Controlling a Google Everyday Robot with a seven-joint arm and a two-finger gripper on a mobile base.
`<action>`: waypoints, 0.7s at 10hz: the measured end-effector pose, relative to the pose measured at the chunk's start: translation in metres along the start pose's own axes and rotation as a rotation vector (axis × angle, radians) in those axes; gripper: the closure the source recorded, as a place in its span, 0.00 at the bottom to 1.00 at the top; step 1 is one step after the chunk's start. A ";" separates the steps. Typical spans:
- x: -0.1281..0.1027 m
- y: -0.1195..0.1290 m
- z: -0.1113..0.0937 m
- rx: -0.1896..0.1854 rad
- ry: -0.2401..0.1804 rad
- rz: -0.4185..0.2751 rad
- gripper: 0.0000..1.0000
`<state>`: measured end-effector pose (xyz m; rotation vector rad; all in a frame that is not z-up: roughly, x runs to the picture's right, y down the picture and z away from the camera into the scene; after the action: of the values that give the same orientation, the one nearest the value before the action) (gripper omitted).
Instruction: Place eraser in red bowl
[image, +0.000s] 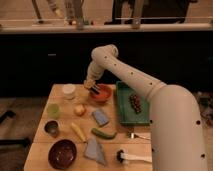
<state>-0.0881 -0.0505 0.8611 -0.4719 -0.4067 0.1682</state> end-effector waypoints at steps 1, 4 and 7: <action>0.005 -0.002 0.000 0.003 -0.003 0.020 1.00; 0.018 -0.008 0.002 0.014 -0.002 0.082 1.00; 0.028 -0.017 0.004 0.025 0.004 0.128 1.00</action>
<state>-0.0631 -0.0565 0.8823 -0.4740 -0.3704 0.2959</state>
